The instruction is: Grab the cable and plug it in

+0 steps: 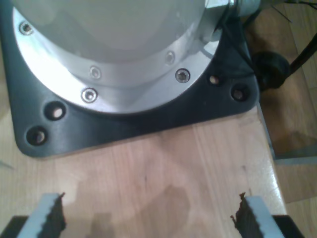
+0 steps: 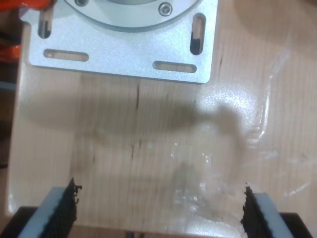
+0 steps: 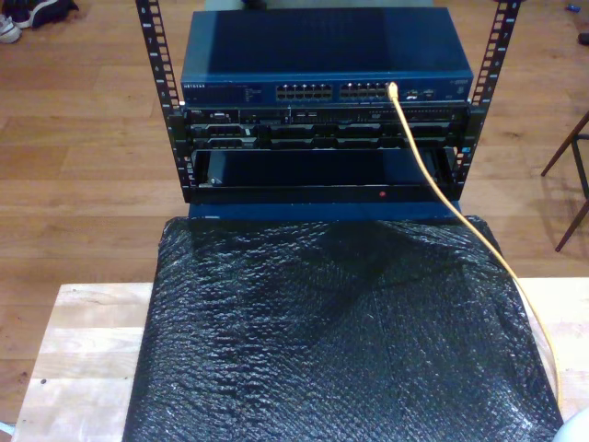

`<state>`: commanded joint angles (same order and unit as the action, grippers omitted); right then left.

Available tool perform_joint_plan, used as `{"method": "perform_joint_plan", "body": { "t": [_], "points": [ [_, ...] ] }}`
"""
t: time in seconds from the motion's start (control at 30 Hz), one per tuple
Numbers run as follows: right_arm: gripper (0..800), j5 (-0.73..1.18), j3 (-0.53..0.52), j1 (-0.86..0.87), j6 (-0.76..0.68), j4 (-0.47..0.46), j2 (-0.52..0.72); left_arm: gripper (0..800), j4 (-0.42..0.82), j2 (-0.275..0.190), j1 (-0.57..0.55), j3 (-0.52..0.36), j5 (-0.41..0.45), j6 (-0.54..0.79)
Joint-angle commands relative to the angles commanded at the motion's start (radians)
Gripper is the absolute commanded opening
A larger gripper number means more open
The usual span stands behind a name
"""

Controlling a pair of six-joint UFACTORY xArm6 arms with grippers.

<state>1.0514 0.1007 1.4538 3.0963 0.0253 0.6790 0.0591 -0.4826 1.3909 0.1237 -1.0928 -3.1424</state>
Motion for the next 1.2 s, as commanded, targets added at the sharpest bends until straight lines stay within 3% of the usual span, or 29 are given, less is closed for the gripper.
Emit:
{"method": "perform_joint_plan", "body": {
  "t": [0.27, 1.2],
  "points": [
    [799, -0.155, -0.1, 0.06, 0.051, 0.009, 0.0, 800, 0.0, 0.0, 0.0, 0.0, -0.002, 0.0],
    [799, -0.206, -0.123, 0.071, 0.051, 0.006, 0.025, 800, 0.0, 0.0, 0.0, 0.0, -0.002, 0.0]
  ]
}}
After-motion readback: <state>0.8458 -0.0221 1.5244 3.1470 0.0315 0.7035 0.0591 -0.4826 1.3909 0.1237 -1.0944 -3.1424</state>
